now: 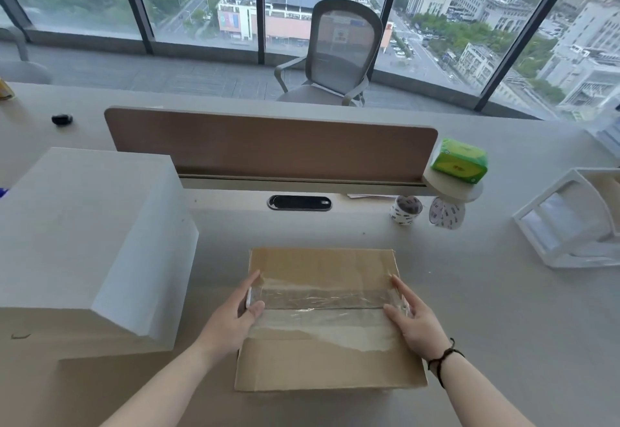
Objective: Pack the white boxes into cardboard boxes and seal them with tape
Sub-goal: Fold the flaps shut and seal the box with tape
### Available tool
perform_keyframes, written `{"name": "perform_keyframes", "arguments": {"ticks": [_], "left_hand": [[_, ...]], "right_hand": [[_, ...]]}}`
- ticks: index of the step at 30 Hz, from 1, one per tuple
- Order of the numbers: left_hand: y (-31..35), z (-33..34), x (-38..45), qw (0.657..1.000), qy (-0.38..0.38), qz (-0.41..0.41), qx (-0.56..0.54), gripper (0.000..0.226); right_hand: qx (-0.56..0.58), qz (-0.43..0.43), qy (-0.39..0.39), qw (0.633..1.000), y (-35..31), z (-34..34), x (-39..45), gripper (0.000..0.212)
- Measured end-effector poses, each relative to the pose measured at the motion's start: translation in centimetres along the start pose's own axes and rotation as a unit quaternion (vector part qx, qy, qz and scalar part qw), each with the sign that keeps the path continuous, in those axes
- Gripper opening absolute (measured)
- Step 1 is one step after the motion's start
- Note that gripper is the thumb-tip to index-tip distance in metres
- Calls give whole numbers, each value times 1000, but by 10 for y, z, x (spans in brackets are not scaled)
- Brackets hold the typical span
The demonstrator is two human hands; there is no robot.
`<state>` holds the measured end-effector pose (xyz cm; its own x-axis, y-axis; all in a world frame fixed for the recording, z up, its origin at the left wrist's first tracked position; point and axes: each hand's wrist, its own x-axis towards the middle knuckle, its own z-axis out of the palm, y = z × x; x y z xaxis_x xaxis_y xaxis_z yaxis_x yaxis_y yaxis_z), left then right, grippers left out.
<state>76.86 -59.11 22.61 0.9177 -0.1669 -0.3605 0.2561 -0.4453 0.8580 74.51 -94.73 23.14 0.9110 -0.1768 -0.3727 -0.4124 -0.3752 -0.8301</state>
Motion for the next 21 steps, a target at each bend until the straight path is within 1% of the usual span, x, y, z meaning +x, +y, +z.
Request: {"name": "perform_keyframes", "arguments": {"ticks": [5, 7, 9, 10, 11, 13, 14, 15, 18, 21], "left_hand": [[-6, 7, 3, 999, 28, -4, -31, 53], [-2, 9, 4, 999, 46, -11, -16, 52], [7, 12, 6, 996, 78, -16, 43, 49], [15, 15, 10, 991, 98, -20, 89, 49], [23, 17, 13, 982, 113, -27, 146, 51], [40, 23, 19, 954, 129, -36, 267, 60], [50, 31, 23, 944, 128, -30, 302, 62], [61, 41, 27, 943, 121, -17, 310, 62], [98, 80, 40, 958, 57, 32, 278, 57], [133, 124, 60, 958, -7, 84, 273, 53]], "right_hand": [[-3, 0, 34, 999, 1, 2, -3, 57], [-13, 0, 31, 999, 1, 2, -4, 58], [-25, -3, 26, 999, 2, -1, -1, 58], [-30, -6, 23, 999, 3, -5, 2, 58], [-35, -10, 18, 999, 3, -7, 6, 58], [-27, -5, 17, 999, -3, -11, 12, 52], [-19, 1, 20, 1000, -5, -16, 18, 48], [-13, 5, 23, 1000, -7, -21, 24, 45], [3, 6, 32, 999, -15, -42, 43, 42], [29, 20, 55, 998, -16, -72, 65, 41]]}}
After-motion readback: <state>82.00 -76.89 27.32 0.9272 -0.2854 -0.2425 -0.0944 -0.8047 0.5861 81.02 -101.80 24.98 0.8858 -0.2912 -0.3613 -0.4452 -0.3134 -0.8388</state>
